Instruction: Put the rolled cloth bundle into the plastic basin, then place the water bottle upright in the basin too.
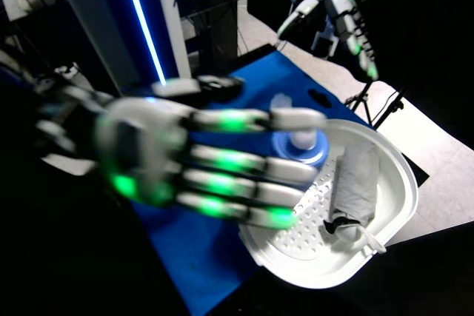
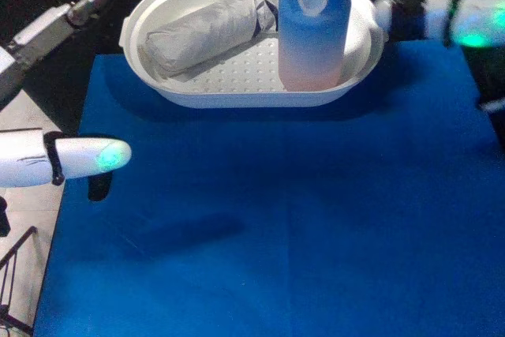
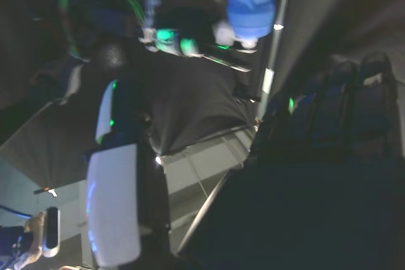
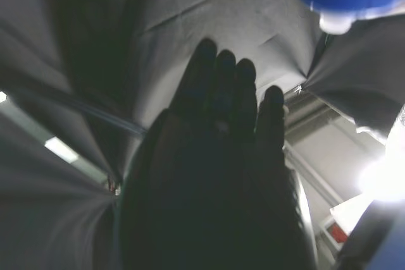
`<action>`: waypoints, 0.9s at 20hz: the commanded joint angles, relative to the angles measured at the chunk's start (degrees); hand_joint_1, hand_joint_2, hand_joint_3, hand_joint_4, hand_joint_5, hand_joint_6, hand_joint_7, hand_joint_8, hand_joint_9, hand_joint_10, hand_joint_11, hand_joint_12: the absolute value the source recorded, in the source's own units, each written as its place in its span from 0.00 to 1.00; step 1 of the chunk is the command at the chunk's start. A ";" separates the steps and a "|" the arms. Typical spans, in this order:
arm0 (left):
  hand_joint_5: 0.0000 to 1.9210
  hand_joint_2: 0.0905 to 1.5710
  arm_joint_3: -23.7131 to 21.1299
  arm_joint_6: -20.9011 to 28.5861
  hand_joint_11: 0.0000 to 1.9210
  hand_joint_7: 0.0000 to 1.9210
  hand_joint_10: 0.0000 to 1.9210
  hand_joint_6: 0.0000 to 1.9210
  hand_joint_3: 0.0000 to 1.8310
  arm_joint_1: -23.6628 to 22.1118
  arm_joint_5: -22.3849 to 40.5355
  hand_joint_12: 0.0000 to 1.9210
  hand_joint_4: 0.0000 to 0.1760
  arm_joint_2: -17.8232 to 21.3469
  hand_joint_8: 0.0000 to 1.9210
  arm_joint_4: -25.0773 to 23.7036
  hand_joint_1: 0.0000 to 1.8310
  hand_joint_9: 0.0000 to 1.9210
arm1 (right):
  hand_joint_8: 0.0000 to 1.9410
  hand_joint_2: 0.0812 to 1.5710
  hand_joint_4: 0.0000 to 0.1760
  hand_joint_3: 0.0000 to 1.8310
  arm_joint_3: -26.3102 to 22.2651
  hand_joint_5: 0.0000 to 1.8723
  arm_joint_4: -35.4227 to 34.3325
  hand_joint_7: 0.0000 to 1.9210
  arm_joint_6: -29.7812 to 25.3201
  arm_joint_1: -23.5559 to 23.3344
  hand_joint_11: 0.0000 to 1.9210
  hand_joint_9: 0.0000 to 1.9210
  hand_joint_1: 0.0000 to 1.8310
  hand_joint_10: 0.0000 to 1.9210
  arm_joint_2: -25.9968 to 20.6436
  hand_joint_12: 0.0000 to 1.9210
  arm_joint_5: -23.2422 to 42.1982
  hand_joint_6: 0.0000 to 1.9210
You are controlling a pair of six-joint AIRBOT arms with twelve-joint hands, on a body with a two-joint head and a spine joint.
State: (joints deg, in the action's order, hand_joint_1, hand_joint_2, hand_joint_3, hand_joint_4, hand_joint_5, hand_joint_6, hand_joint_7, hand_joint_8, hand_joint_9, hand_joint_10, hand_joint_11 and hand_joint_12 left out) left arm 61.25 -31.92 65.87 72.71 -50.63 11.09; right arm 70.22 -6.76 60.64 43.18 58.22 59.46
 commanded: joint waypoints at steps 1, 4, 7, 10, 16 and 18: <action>0.00 0.50 -0.43 0.00 0.00 0.01 0.00 0.00 0.00 0.13 8.08 0.00 1.00 0.65 0.00 0.64 0.38 0.00 | 0.00 0.52 0.93 0.00 -0.98 0.00 -0.65 0.05 -0.34 0.42 0.00 0.01 0.42 0.00 -0.93 0.00 9.45 0.00; 0.00 0.50 -2.16 -1.03 0.00 0.01 0.00 0.00 0.00 2.81 10.46 0.00 1.00 2.37 0.00 2.61 0.35 0.00 | 0.00 0.50 0.91 0.00 -7.13 0.00 -2.56 0.05 -0.01 7.71 0.00 0.02 0.42 0.00 -5.44 0.00 15.26 0.00; 0.00 0.52 -3.22 -1.19 0.00 0.00 0.00 0.00 0.00 6.21 13.40 0.00 1.00 3.10 0.00 5.27 0.34 0.00 | 0.00 0.50 0.92 0.00 -11.15 0.00 -4.89 0.06 0.33 13.90 0.00 0.02 0.43 0.00 -7.47 0.00 20.56 0.00; 0.00 0.53 -4.88 -1.43 0.00 0.01 0.00 0.00 0.00 10.37 17.60 0.00 1.00 3.94 0.00 8.43 0.34 0.00 | 0.00 0.48 1.00 0.00 -15.41 0.00 -9.27 0.05 0.61 22.03 0.00 0.02 0.43 0.00 -9.10 0.00 27.44 0.00; 0.00 0.50 -7.49 -1.76 0.00 0.03 0.00 0.00 0.00 14.12 21.77 0.00 1.00 4.39 0.00 11.06 0.31 0.01 | 0.00 0.50 1.00 0.00 -21.97 0.00 -17.28 0.06 0.61 34.85 0.00 0.03 0.41 0.00 -10.80 0.00 39.01 0.00; 0.00 0.55 -8.11 -1.77 0.03 0.03 0.00 0.00 0.01 15.37 23.52 0.02 1.00 4.38 0.00 12.13 0.27 0.02 | 0.00 0.50 1.00 0.00 -22.14 0.00 -17.38 0.07 0.61 35.02 0.01 0.03 0.41 0.00 -10.33 0.01 39.33 0.00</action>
State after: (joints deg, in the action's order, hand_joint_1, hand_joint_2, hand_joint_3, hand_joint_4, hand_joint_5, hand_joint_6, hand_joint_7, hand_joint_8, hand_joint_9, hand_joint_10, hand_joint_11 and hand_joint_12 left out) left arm 52.95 -33.89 82.02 88.36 -46.54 22.41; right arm 48.05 -24.77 61.67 78.50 48.03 91.33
